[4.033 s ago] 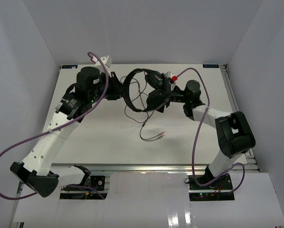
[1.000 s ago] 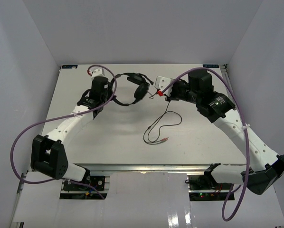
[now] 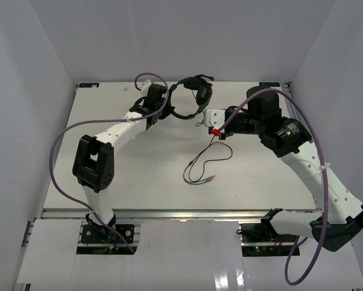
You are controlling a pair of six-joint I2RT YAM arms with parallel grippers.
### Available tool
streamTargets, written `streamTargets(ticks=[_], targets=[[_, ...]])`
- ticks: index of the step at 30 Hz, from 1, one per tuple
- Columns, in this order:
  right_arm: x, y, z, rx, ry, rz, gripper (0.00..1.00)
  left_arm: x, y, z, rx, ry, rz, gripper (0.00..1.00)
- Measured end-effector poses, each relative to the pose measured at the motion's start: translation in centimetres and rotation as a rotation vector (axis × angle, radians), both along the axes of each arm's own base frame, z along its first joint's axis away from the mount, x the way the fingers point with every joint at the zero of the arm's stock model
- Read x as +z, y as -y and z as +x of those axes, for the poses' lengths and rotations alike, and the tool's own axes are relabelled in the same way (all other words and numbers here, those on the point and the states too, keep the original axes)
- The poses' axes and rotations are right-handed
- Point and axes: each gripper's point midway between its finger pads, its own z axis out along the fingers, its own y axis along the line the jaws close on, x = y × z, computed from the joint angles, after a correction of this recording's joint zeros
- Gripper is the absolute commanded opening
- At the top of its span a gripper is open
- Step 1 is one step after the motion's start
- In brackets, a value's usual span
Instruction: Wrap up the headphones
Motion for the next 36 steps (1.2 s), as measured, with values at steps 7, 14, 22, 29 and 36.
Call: streamTargets(ticks=[7,14,22,29,36], targets=[[4.0,0.4,0.8,-0.043,0.077,0.046,0.08,-3.7,0.8,0.0,-0.055,-0.028,0.132,0.00],[4.8,0.5,1.1,-0.053,0.085,0.058,0.08,-7.4,1.2,-1.0,-0.092,-0.081,0.193,0.00],[4.2,0.1,1.1,-0.024,0.053,0.059,0.08,-7.1,1.6,-0.8,-0.082,-0.074,0.175,0.00],[1.9,-0.6,-0.1,0.040,-0.016,0.045,0.08,-4.1,3.2,0.9,-0.057,-0.040,0.062,0.00],[1.1,-0.9,-0.7,0.071,-0.056,0.047,0.08,-2.9,4.4,2.1,-0.048,-0.028,-0.004,0.00]])
